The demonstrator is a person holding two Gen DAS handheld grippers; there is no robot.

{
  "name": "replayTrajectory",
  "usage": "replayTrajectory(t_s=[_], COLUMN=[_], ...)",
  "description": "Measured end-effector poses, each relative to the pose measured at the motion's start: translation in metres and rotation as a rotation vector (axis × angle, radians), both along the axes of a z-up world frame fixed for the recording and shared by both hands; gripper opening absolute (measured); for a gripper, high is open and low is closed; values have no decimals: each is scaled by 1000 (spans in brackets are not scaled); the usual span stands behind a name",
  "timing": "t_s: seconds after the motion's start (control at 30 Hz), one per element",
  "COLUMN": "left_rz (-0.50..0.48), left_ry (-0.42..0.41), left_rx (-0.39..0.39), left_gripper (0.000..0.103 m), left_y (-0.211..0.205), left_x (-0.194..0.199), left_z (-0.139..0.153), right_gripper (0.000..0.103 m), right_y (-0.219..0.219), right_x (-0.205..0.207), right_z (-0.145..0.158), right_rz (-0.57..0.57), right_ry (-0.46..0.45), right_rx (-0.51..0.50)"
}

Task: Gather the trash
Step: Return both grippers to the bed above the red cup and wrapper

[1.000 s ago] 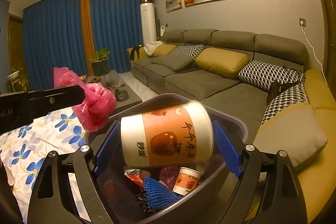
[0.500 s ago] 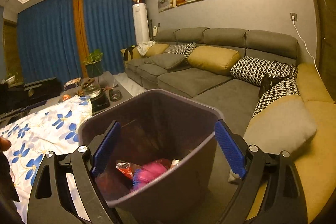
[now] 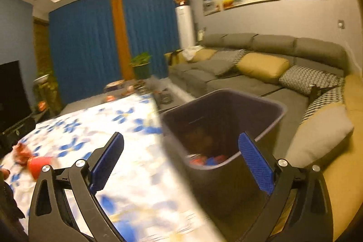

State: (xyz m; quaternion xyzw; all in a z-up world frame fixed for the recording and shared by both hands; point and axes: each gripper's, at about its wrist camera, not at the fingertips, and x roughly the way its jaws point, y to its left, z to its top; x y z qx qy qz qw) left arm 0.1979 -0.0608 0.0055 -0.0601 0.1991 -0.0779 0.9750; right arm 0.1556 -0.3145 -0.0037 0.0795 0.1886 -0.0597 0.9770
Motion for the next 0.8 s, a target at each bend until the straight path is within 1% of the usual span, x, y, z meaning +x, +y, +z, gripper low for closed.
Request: replayTrajectory(t_s=[0.1,0.17,0.3,0.4,0.53,0.63,0.7,0.77,0.8], left_rz=[108,162,255,312,360,386,402,411,411], left_ry=[1,3,26,23,17,14,10,8,8], left_rx=[27,43,15,19,-6,-22,-30,-35,-34], left_gripper=[92,92,92,92,92,92,92,92,92], left_y=[44,69,123,158,195,216,230,240,241], left_x=[-20,-31,-49,-65,-83,-88,-89,-89,-88], left_z=[-5,-10,-15,-20,-23,-21,-21,-21,-21], right_gripper=[97,97,97,97,97,97,96,91,91], right_y=[39,68,129,174,224,260,274,285,290], right_x=[-3,-3,-3,-3,4,13,19,28,32], right_z=[1,1,-2,-6,-13,-21,-26,-31,-33], right_rz=[82,135,236,311,362,391,394,397,396], right_ry=[11,22,36,47,72,93,112,137,148], right_rx=[-6,-16,-48,-68,-112,-150,-163,-168,-169])
